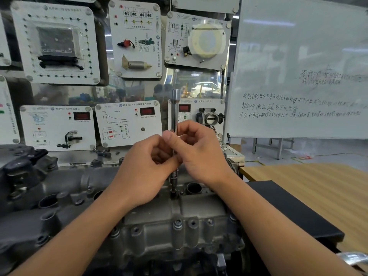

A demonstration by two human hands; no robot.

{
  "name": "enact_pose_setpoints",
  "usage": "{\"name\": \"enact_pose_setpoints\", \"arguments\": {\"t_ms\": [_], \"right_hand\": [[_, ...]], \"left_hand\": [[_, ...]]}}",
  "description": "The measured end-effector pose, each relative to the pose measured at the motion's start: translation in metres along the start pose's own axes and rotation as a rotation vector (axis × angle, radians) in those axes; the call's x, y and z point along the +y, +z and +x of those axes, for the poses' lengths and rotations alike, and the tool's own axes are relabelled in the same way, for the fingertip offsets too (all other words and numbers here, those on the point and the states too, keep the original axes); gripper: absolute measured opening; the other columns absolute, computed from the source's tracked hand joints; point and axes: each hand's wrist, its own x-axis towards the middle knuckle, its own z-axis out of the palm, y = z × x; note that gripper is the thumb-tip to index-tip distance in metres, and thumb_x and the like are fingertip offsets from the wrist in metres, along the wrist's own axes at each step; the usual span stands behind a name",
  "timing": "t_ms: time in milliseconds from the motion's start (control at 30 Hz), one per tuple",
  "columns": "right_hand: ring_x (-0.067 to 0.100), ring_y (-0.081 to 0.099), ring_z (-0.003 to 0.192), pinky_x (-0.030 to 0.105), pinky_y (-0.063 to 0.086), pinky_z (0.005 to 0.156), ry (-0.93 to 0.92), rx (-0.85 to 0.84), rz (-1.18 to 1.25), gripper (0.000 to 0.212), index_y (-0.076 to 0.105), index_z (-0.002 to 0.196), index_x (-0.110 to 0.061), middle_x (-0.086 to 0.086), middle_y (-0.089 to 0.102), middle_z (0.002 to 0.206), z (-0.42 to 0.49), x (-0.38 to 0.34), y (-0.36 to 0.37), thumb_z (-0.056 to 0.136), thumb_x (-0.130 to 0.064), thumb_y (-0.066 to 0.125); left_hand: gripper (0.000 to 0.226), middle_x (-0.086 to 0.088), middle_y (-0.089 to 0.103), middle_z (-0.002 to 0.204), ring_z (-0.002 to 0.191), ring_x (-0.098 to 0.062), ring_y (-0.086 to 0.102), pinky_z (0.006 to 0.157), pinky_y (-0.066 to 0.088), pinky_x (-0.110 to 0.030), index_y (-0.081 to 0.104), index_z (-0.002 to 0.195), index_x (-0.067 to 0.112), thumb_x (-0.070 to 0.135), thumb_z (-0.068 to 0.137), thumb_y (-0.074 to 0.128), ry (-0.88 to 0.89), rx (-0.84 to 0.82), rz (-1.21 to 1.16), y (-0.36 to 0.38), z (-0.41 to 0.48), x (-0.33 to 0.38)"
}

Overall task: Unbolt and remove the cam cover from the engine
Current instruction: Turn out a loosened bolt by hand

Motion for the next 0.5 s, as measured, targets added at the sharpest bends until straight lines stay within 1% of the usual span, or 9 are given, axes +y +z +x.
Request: {"name": "enact_pose_setpoints", "arguments": {"t_ms": [33,100,133,200,267,333,367,433,500], "right_hand": [[0.007,0.055,0.053,0.024,0.048,0.052,-0.004,0.01,-0.006,0.02,0.059,0.075,-0.006,-0.001,0.059,0.055,0.0006,0.0004,-0.0007,0.092,-0.009,0.068],[0.017,0.058,0.066,0.039,0.052,0.062,0.001,-0.022,-0.002,0.022,0.064,0.084,0.007,0.02,0.063,0.068,0.0012,0.001,-0.0004,0.097,-0.01,0.061],[0.02,0.06,0.073,0.04,0.053,0.065,0.018,-0.05,0.011,0.023,0.067,0.091,0.009,0.022,0.065,0.076,0.001,0.0013,0.0002,0.099,-0.011,0.057],[0.018,0.064,0.082,0.023,0.051,0.064,0.076,-0.086,0.067,0.026,0.069,0.103,0.006,0.012,0.068,0.084,0.0005,0.0018,0.0006,0.102,-0.011,0.05],[0.019,0.065,0.085,0.016,0.05,0.064,0.106,-0.093,0.116,0.028,0.069,0.106,0.005,0.016,0.07,0.089,0.0006,0.0011,0.0004,0.104,-0.011,0.046],[0.017,0.065,0.083,0.021,0.053,0.068,0.051,-0.048,0.071,0.024,0.07,0.101,0.001,0.02,0.071,0.093,0.0014,0.0022,-0.0006,0.101,-0.015,0.053],[0.013,0.064,0.079,0.021,0.053,0.068,0.017,-0.017,0.043,0.02,0.071,0.097,-0.001,0.015,0.071,0.086,0.0015,0.0029,-0.001,0.098,-0.017,0.06],[0.009,0.063,0.072,0.02,0.053,0.067,-0.001,0.038,0.017,0.015,0.07,0.092,-0.003,0.003,0.068,0.076,0.0013,0.004,-0.0008,0.088,-0.017,0.073],[0.011,0.064,0.069,0.024,0.056,0.067,-0.008,0.042,0.005,0.015,0.068,0.088,-0.001,0.001,0.067,0.074,0.0015,0.006,-0.0013,0.085,-0.014,0.076]], "left_hand": [[0.005,0.002,0.075,0.08,0.076,-0.016,0.072,0.07,0.056,-0.036,0.07,0.091,0.025,0.024,0.087,0.073,-0.008,-0.013,-0.011,0.0,0.0,-0.0001],[0.009,-0.004,0.077,0.087,0.087,-0.027,0.072,0.082,0.056,-0.048,0.072,0.096,0.026,0.019,0.094,0.066,-0.019,-0.07,-0.037,0.0002,0.0004,0.0012],[0.013,-0.004,0.077,0.091,0.092,-0.028,0.072,0.087,0.055,-0.05,0.072,0.101,0.025,0.017,0.096,0.063,-0.015,-0.102,-0.035,0.0002,0.0002,0.0019],[0.02,0.007,0.078,0.095,0.095,-0.012,0.073,0.088,0.055,-0.034,0.072,0.105,0.027,0.013,0.098,0.059,0.001,-0.133,-0.031,-0.0004,-0.0009,0.0031],[0.02,0.015,0.077,0.09,0.089,-0.001,0.072,0.081,0.052,-0.021,0.073,0.101,0.029,0.014,0.097,0.061,-0.007,-0.126,-0.02,-0.0015,-0.0018,0.0031],[0.009,0.01,0.077,0.08,0.077,-0.006,0.073,0.073,0.052,-0.029,0.073,0.093,0.027,0.019,0.092,0.068,-0.014,-0.077,0.002,-0.0009,-0.001,0.0018],[0.004,0.005,0.076,0.077,0.073,-0.011,0.073,0.069,0.054,-0.034,0.072,0.092,0.024,0.022,0.089,0.071,-0.012,-0.056,0.014,-0.0005,-0.0008,0.0023],[0.013,-0.003,0.073,0.076,0.072,-0.022,0.07,0.071,0.056,-0.046,0.07,0.095,0.021,0.027,0.083,0.075,0.008,-0.026,0.035,0.0002,-0.0005,0.0044],[0.018,-0.006,0.071,0.077,0.074,-0.027,0.068,0.073,0.056,-0.049,0.068,0.095,0.022,0.029,0.08,0.075,0.027,-0.007,0.023,0.0002,-0.0003,0.0051]]}}
